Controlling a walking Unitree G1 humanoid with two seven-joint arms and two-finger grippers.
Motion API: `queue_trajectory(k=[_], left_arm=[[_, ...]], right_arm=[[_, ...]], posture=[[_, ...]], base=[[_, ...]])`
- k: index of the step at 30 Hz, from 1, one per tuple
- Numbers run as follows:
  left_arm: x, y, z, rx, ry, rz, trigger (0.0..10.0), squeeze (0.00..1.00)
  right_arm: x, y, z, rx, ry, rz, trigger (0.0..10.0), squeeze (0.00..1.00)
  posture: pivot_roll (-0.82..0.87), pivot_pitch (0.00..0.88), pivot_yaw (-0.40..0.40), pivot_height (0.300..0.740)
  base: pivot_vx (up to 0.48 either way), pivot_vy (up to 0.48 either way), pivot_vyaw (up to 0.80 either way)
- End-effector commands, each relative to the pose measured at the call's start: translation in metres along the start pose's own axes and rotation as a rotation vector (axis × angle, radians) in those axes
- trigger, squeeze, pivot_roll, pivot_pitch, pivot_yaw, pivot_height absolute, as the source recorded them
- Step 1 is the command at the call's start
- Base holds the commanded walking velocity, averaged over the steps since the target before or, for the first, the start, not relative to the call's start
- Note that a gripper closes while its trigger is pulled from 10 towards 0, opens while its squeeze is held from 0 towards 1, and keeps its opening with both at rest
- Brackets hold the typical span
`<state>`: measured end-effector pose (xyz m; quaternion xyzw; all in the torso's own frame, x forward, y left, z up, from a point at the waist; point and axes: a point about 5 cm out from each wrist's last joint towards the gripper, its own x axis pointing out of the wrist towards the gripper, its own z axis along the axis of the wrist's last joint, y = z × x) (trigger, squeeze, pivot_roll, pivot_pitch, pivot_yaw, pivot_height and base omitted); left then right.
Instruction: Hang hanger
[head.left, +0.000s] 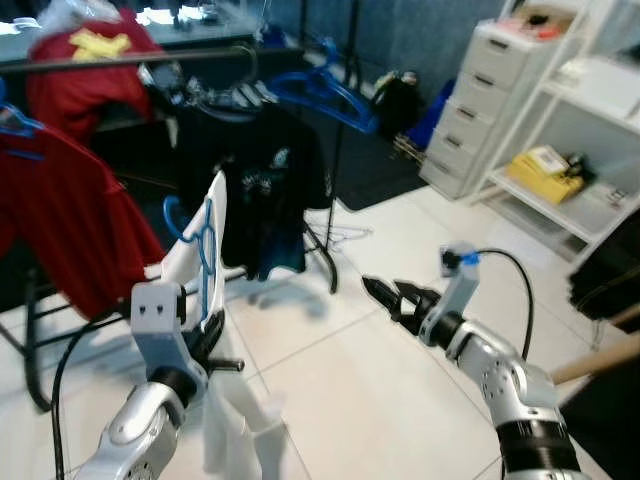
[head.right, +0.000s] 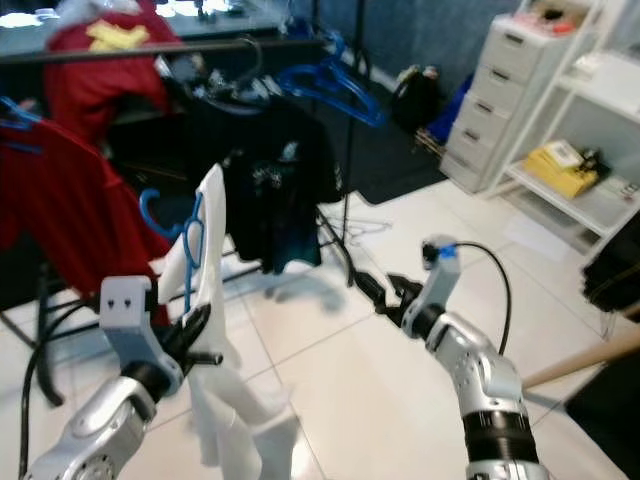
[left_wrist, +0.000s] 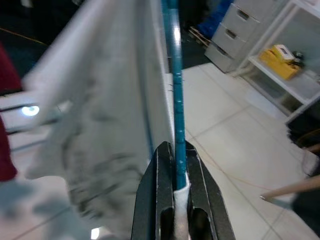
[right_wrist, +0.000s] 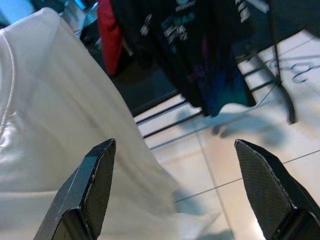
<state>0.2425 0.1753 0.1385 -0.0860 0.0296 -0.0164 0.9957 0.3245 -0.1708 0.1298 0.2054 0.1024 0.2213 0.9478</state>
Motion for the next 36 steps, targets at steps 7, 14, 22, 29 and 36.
queue_trajectory(k=[7, 14, 22, 29, 36], left_arm=[[0.003, 0.014, -0.003, 0.075, 0.014, 0.153, 10.0, 0.0], [0.01, 0.011, -0.005, 0.093, 0.028, 0.148, 10.0, 0.0], [0.015, 0.009, -0.003, 0.104, 0.027, 0.146, 10.0, 0.0], [0.018, 0.012, 0.0, 0.108, 0.029, 0.14, 10.0, 0.0], [0.018, 0.014, 0.0, 0.11, 0.031, 0.141, 10.0, 0.0]], right_arm=[[0.001, -0.002, -0.001, -0.08, 0.009, -0.005, 10.0, 0.0], [0.006, 0.005, -0.003, -0.113, 0.026, 0.035, 10.0, 0.0], [0.005, 0.011, 0.0, -0.141, -0.009, 0.066, 10.0, 0.0], [0.005, 0.014, -0.001, -0.151, -0.009, 0.087, 10.0, 0.0], [0.005, 0.015, -0.002, -0.158, -0.004, 0.1, 10.0, 0.0]], posture=[[-0.1, 0.124, -0.045, 0.74], [-0.1, 0.129, -0.047, 0.74], [-0.11, 0.13, -0.039, 0.74], [-0.12, 0.13, -0.035, 0.74], [-0.12, 0.13, -0.035, 0.74]], base=[[0.0, -0.107, 0.0], [0.0, -0.43, 0.0], [0.0, -0.433, 0.1], [0.0, -0.428, 0.77], [0.0, -0.421, 0.77]])
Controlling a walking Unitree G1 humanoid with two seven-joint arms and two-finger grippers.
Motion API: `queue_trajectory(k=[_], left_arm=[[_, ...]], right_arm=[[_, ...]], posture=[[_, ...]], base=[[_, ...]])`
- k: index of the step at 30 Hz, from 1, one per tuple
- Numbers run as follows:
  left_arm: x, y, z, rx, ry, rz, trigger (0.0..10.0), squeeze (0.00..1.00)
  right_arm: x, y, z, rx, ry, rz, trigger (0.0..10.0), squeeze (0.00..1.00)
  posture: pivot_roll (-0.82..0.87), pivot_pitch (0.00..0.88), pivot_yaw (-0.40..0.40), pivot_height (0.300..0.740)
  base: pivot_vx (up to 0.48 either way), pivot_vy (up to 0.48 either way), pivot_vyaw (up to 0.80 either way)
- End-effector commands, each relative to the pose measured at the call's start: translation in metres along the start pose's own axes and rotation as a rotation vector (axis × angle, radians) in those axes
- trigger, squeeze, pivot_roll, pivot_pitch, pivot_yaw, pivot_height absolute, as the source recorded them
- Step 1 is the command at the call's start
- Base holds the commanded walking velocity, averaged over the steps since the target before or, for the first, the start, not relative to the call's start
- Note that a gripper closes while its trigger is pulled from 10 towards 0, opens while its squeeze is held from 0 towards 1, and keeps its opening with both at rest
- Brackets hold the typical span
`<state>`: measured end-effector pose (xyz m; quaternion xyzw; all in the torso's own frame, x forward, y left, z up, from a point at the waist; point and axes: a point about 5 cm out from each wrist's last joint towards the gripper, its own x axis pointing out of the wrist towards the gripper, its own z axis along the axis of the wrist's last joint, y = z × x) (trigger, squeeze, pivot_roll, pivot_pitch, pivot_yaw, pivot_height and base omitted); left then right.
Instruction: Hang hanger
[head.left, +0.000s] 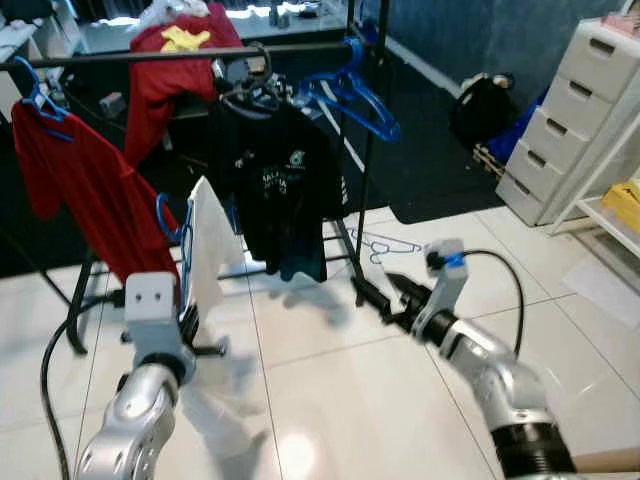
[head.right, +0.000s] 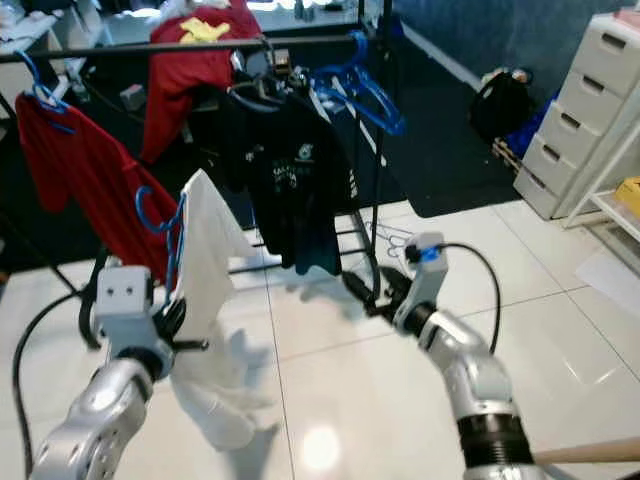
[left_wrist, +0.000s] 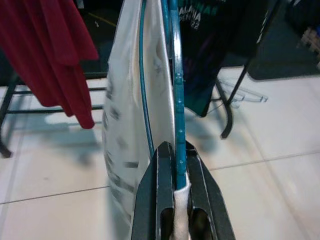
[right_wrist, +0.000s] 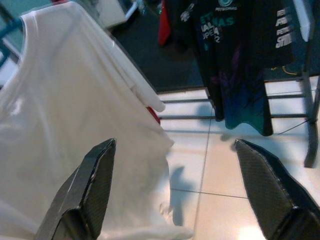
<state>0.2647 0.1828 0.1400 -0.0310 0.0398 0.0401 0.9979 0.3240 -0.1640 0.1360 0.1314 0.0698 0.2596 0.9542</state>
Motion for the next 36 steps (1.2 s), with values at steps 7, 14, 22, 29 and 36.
queue_trajectory(k=[7, 14, 22, 29, 36], left_arm=[[-0.003, 0.003, -0.005, -0.008, 0.005, -0.002, 10.0, 0.0], [-0.002, -0.002, 0.0, -0.023, -0.02, -0.056, 10.0, 0.0], [0.003, -0.008, 0.012, -0.014, -0.06, -0.08, 10.0, 0.0], [0.005, -0.006, 0.018, -0.005, -0.079, -0.069, 10.0, 0.0], [0.007, -0.004, 0.019, 0.008, -0.08, -0.041, 10.0, 0.0]], right_arm=[[0.002, 0.007, -0.006, 0.009, 0.014, 0.034, 10.0, 0.0], [0.003, 0.006, -0.006, 0.03, 0.006, 0.027, 10.0, 0.0], [0.005, 0.006, -0.007, 0.033, 0.01, 0.03, 10.0, 0.0], [0.005, 0.008, -0.008, 0.035, 0.01, 0.048, 10.0, 0.0], [0.006, 0.01, -0.009, 0.035, 0.01, 0.056, 10.0, 0.0]], posture=[[-0.12, 0.13, -0.033, 0.74], [-0.12, 0.13, -0.025, 0.74], [-0.11, 0.125, -0.022, 0.74], [-0.11, 0.12, -0.022, 0.74], [-0.11, 0.117, -0.02, 0.74]], base=[[0.0, -0.108, 0.77], [0.194, 0.0, 0.0], [0.442, 0.0, 0.0], [0.48, 0.0, 0.0], [0.48, 0.0, 0.0]])
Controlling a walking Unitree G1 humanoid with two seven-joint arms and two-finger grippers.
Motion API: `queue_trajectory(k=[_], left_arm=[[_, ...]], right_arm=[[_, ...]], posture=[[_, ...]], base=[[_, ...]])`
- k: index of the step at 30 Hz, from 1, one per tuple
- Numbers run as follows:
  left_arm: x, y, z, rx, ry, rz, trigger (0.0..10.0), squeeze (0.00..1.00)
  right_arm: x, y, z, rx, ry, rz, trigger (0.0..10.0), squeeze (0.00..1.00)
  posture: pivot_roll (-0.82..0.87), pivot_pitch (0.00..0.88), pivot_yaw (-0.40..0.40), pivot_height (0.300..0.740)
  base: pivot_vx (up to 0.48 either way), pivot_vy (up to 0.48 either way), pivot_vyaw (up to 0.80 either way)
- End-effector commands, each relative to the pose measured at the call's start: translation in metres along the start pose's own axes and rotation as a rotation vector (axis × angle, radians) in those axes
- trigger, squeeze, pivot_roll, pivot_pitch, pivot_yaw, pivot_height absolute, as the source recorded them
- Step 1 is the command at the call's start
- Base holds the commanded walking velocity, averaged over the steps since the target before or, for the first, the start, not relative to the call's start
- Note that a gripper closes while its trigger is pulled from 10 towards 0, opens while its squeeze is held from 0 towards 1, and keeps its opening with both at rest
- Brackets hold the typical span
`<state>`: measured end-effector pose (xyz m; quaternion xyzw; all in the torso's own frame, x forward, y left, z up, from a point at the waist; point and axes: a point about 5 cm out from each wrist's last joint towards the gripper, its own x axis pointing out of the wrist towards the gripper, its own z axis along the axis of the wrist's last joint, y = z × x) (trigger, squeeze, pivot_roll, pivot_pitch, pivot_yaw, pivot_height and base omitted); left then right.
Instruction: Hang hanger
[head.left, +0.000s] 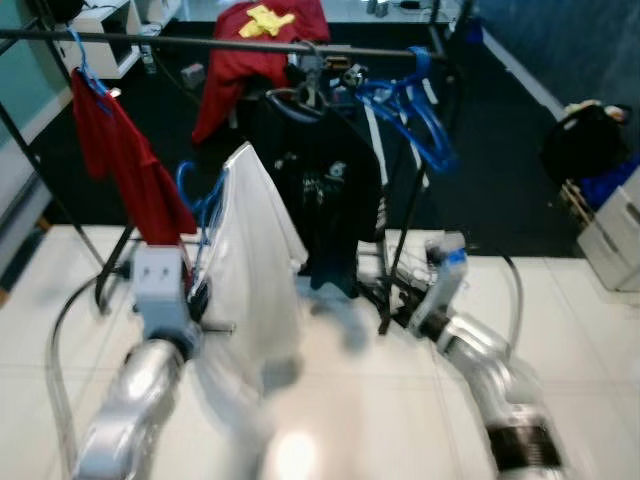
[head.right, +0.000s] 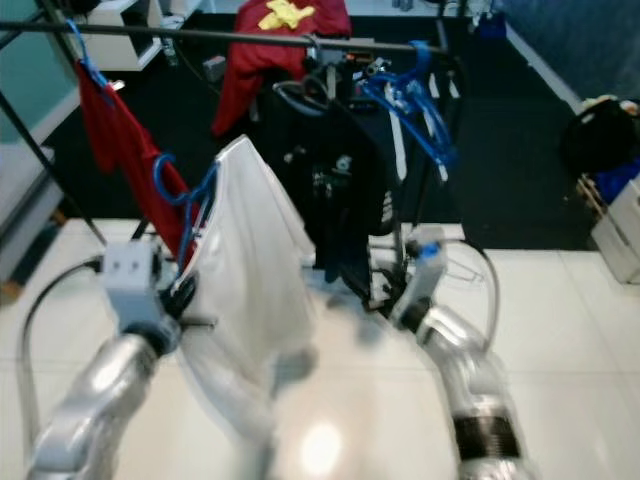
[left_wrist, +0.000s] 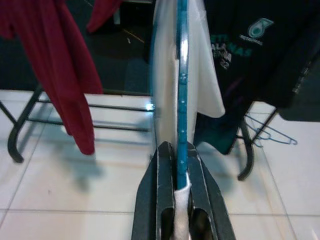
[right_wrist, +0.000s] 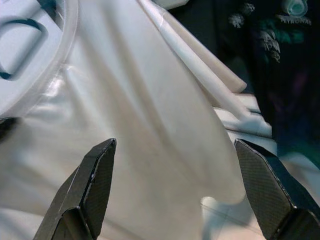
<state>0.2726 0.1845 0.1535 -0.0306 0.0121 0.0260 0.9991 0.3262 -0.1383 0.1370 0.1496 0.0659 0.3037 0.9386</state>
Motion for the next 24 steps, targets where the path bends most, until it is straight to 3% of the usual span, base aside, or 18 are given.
queue_trajectory(k=[1, 20, 24], left_arm=[[0.0009, -0.0044, 0.0049, 0.008, -0.026, -0.011, 10.0, 0.0], [0.005, -0.0058, 0.0092, 0.033, -0.021, 0.008, 10.0, 0.0], [0.01, -0.009, 0.0133, 0.024, -0.035, 0.013, 10.0, 0.0]], right_arm=[[-0.0101, -0.0102, -0.0041, 0.005, 0.012, -0.04, 10.0, 0.0], [-0.0095, -0.0078, -0.0046, -0.014, 0.007, -0.029, 10.0, 0.0], [-0.0097, -0.0068, -0.0041, -0.026, 0.003, -0.023, 10.0, 0.0]], posture=[[-0.11, 0.117, -0.02, 0.74], [-0.11, 0.116, -0.015, 0.74], [-0.11, 0.115, -0.015, 0.74]], base=[[0.48, 0.0, 0.0], [0.48, 0.0, 0.0], [0.48, 0.0, 0.77]])
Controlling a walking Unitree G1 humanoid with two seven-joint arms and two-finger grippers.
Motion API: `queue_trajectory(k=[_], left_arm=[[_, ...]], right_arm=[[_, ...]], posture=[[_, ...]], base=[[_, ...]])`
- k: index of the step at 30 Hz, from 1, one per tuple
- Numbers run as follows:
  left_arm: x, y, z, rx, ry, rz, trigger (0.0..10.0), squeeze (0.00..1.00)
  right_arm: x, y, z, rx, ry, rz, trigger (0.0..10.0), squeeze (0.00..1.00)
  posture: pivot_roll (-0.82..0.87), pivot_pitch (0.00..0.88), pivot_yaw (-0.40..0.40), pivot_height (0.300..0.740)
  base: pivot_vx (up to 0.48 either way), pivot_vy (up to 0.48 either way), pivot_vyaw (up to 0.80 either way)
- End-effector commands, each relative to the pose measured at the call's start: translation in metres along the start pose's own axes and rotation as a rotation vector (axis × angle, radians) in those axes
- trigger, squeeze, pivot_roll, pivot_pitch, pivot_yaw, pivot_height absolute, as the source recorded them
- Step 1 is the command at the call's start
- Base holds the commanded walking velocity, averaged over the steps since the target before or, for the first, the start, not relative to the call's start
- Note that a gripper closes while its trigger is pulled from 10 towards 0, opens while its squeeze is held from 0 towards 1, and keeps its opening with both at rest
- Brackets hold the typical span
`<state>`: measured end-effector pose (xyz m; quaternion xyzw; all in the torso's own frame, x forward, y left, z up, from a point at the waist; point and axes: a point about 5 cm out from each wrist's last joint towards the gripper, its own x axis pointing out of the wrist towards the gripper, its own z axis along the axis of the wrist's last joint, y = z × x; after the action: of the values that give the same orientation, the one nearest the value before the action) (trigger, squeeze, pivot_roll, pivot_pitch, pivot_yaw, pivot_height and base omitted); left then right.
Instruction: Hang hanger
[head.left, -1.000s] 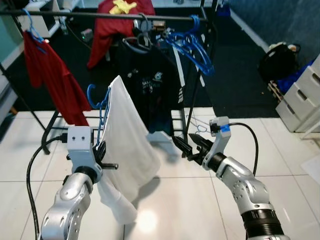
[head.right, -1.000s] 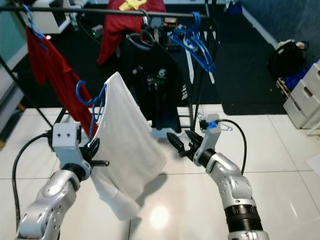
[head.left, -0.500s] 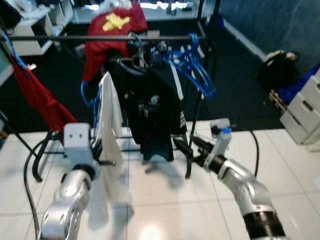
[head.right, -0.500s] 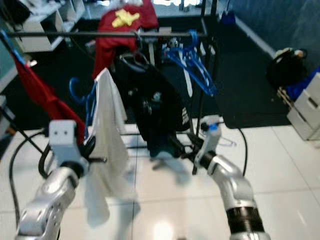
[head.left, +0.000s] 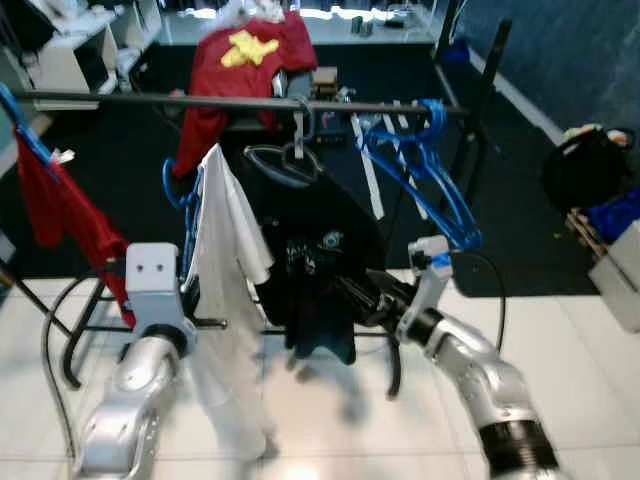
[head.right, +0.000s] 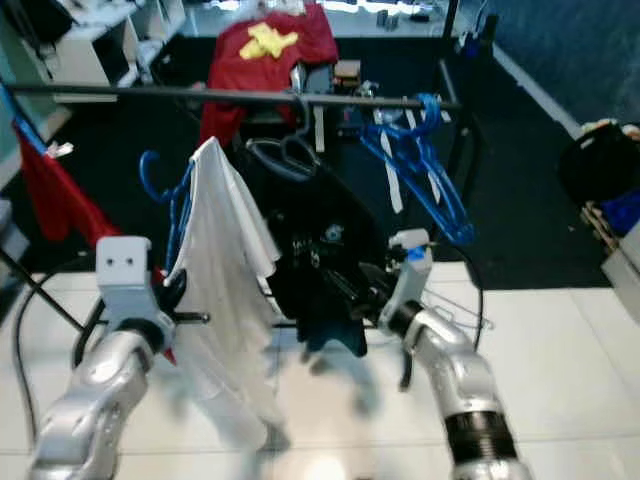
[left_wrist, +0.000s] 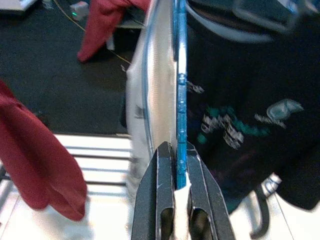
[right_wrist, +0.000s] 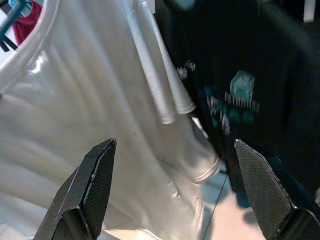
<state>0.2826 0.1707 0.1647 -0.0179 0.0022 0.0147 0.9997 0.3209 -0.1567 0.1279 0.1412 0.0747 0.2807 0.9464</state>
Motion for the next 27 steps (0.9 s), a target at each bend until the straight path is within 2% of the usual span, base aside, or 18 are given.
queue_trajectory(k=[1, 3, 6, 15, 19, 22, 23, 26, 27], left_arm=[[0.001, 0.006, 0.003, -0.001, -0.015, 0.036, 10.0, 0.0], [0.001, 0.006, 0.003, -0.001, -0.015, 0.036, 10.0, 0.0], [0.009, 0.001, 0.009, -0.015, -0.033, 0.041, 10.0, 0.0], [0.013, 0.004, 0.008, -0.043, -0.009, 0.076, 10.0, 0.0], [0.014, 0.0, 0.012, -0.06, -0.027, 0.05, 10.0, 0.0], [0.016, -0.008, 0.019, -0.057, -0.058, 0.015, 10.0, 0.0], [0.017, -0.014, 0.016, -0.054, -0.031, -0.015, 10.0, 0.0], [0.018, -0.017, 0.013, -0.052, -0.008, -0.034, 10.0, 0.0], [0.017, -0.021, -0.002, -0.026, 0.092, -0.056, 10.0, 0.0]], right_arm=[[0.005, 0.008, 0.001, -0.016, -0.011, 0.029, 10.0, 0.0], [0.005, 0.008, 0.001, -0.016, -0.011, 0.029, 10.0, 0.0], [0.006, 0.007, 0.0, -0.011, -0.007, 0.021, 10.0, 0.0], [0.005, 0.008, 0.0, -0.012, -0.006, 0.02, 10.0, 0.0], [0.005, 0.008, 0.0, -0.011, -0.006, 0.02, 10.0, 0.0], [0.006, 0.008, 0.0, -0.011, -0.005, 0.018, 10.0, 0.0], [0.006, 0.009, 0.0, -0.011, -0.004, 0.017, 10.0, 0.0], [0.006, 0.009, 0.0, -0.011, -0.004, 0.016, 10.0, 0.0], [0.006, 0.009, 0.0, -0.011, -0.003, 0.013, 10.0, 0.0]], posture=[[-0.11, 0.115, -0.015, 0.74], [-0.11, 0.115, -0.015, 0.74], [-0.12, 0.113, -0.013, 0.74], [-0.12, 0.115, -0.011, 0.74], [-0.12, 0.116, -0.011, 0.74], [-0.12, 0.117, -0.011, 0.74], [-0.12, 0.118, -0.009, 0.74], [-0.12, 0.118, -0.009, 0.74], [-0.12, 0.117, -0.007, 0.74]], base=[[0.48, 0.0, 0.77], [0.48, 0.0, 0.77], [0.48, 0.0, 0.0], [0.48, 0.0, 0.0], [0.435, 0.0, 0.0], [0.0, 0.0, 0.0], [0.0, 0.0, 0.0], [0.0, 0.0, 0.0], [0.0, 0.0, 0.0]])
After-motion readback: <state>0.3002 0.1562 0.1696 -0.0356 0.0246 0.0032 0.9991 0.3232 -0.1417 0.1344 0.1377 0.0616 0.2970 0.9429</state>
